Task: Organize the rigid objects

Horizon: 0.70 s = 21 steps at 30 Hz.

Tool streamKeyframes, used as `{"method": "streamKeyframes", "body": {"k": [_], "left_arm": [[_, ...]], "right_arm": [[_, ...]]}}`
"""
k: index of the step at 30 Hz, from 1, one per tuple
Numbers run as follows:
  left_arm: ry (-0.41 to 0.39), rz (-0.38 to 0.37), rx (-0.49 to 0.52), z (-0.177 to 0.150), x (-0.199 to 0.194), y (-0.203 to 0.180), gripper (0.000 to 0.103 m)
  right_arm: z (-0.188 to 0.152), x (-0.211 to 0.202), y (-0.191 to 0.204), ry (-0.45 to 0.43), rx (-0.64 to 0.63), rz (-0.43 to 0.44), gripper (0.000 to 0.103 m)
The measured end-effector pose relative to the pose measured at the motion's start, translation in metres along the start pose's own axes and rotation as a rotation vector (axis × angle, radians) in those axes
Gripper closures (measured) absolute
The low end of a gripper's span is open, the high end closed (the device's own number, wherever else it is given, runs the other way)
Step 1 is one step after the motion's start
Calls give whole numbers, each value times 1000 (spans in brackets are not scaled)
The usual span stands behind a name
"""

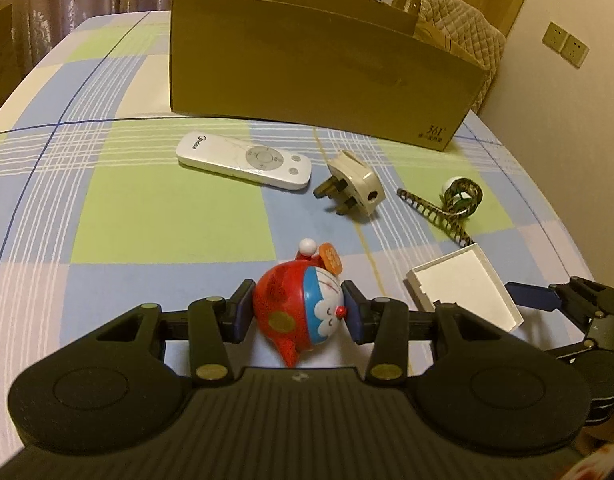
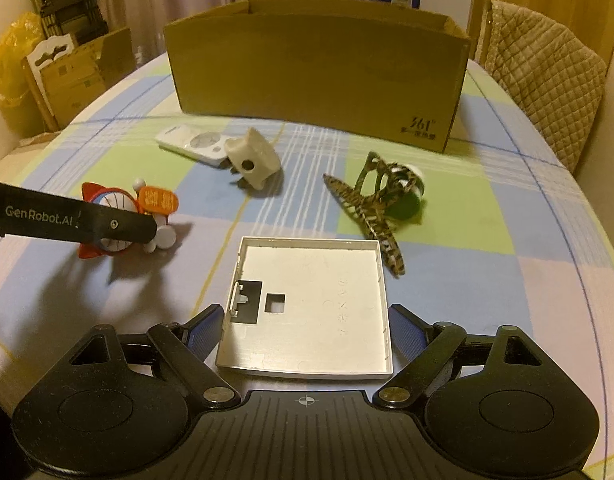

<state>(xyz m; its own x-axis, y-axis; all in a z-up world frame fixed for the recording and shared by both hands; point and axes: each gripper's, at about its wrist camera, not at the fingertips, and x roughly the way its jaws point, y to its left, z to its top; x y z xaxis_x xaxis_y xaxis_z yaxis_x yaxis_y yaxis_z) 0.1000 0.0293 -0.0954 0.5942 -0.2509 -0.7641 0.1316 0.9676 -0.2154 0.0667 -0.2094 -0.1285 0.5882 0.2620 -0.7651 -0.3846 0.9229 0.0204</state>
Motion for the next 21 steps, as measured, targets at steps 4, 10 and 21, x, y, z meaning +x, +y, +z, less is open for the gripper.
{"method": "streamKeyframes", "body": {"k": [4, 10, 21], "left_arm": [[-10, -4, -11, 0, -5, 0, 63], [-29, -8, -26, 1, -15, 0, 63], [-90, -6, -38, 27, -41, -1, 63]], "right_arm": [[3, -7, -1, -18, 4, -2, 19], [9, -19, 0, -41, 13, -2, 19], [32, -39, -4, -111, 28, 4, 19]]}}
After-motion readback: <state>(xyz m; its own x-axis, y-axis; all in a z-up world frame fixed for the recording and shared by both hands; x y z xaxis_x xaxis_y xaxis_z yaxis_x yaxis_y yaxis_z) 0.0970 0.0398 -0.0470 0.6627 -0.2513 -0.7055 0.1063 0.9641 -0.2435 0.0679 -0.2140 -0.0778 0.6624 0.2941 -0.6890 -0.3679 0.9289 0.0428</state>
